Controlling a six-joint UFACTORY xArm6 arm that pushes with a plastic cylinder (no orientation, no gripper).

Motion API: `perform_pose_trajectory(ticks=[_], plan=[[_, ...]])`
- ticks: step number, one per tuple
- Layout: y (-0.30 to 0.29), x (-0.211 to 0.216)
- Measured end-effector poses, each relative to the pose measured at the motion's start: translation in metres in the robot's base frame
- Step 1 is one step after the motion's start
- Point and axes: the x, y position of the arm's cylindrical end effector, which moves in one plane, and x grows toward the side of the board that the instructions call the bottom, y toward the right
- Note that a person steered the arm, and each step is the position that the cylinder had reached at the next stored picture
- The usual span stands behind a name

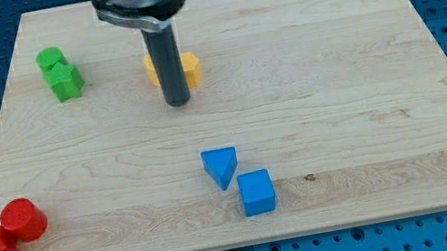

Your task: Push the blue triangle down a bit

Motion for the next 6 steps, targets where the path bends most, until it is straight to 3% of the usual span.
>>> perform_pose_trajectory(ticks=[2, 6], plan=[[0.016, 0.047], [0.029, 0.086]])
